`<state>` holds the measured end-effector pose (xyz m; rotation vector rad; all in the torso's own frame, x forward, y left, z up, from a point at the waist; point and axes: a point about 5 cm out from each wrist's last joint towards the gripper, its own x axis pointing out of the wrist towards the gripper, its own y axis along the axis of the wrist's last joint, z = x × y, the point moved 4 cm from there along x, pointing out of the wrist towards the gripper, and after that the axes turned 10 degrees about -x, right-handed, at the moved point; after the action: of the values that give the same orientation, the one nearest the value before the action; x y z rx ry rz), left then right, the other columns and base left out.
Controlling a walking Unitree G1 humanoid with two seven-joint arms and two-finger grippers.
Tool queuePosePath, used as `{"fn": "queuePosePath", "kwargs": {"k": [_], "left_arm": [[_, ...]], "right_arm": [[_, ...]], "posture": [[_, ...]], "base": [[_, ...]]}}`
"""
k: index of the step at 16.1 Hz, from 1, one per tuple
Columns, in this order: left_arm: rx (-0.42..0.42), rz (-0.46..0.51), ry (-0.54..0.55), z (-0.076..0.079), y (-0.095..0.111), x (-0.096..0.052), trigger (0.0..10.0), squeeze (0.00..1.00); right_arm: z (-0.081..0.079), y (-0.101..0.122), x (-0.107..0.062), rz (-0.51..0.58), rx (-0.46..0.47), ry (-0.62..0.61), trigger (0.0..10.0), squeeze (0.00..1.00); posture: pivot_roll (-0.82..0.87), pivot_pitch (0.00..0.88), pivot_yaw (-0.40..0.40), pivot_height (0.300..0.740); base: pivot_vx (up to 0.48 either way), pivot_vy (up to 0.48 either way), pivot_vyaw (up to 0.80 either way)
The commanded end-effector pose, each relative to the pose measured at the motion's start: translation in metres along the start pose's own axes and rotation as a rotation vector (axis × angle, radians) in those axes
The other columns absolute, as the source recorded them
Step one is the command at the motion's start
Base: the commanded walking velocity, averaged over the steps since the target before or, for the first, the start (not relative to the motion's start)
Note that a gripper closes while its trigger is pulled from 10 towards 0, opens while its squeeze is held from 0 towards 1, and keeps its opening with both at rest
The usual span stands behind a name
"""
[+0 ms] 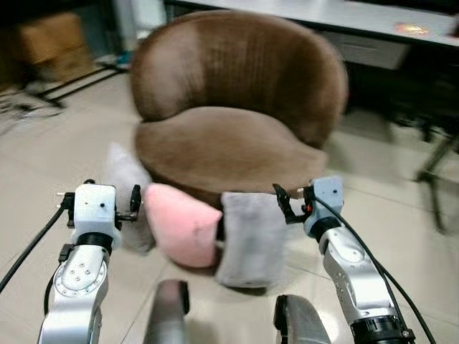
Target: Move the pillow to the sofa from floor
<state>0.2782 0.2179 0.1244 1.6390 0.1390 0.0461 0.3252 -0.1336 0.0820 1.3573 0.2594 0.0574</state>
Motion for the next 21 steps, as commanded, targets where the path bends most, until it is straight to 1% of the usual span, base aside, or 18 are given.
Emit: {"fn": "queuePosePath", "kwargs": {"k": [1,3,5,7,10,11,14,16,21], "left_arm": [[-0.006,0.015,-0.023,0.005,0.004,0.003,10.0,0.0],[-0.006,0.018,-0.026,0.005,0.005,0.005,10.0,0.0],[-0.004,0.018,-0.026,0.005,0.006,0.005,10.0,0.0],[-0.001,0.019,-0.027,0.006,0.006,0.006,10.0,0.0],[0.001,0.016,-0.031,0.006,0.005,0.006,10.0,0.0],[0.002,0.017,-0.033,0.007,0.005,0.007,10.0,0.0],[0.004,0.019,-0.034,0.007,0.005,0.006,10.0,0.0],[0.008,0.021,-0.035,0.009,0.005,0.005,10.0,0.0],[0.016,0.023,-0.03,0.009,0.005,0.005,10.0,0.0]], "right_arm": [[0.006,0.004,0.002,0.007,-0.015,-0.019,10.0,0.0],[0.009,-0.001,0.004,-0.026,-0.016,-0.035,10.0,0.0],[0.009,-0.002,0.005,-0.033,-0.014,-0.04,10.0,0.0],[0.011,-0.003,0.005,-0.032,-0.031,-0.05,10.0,0.0],[0.01,-0.002,0.005,-0.025,-0.048,-0.048,10.0,0.0],[0.009,0.0,0.006,-0.019,-0.073,-0.031,10.0,0.0],[0.002,0.003,0.007,-0.002,-0.101,0.025,10.0,0.0],[-0.002,0.005,0.009,0.017,-0.113,0.091,10.0,0.0],[-0.003,0.006,0.012,0.03,-0.105,0.107,10.0,0.0]], "posture": [[0.01,0.0,-0.035,0.592],[0.01,0.0,-0.035,0.592],[0.01,0.0,-0.034,0.592],[0.01,0.0,-0.033,0.592],[0.01,0.0,-0.033,0.592],[0.01,0.0,-0.033,0.592],[0.01,0.0,-0.034,0.592],[0.02,0.0,-0.043,0.592],[0.02,0.0,-0.046,0.592]], "base": [[0.292,0.0,0.0],[0.296,0.0,-0.64],[0.294,0.0,-0.8],[0.296,0.0,-0.68],[0.295,0.0,0.0],[0.292,0.0,0.0],[0.285,0.0,0.8],[0.126,0.0,0.8],[0.0,0.0,0.8]]}}
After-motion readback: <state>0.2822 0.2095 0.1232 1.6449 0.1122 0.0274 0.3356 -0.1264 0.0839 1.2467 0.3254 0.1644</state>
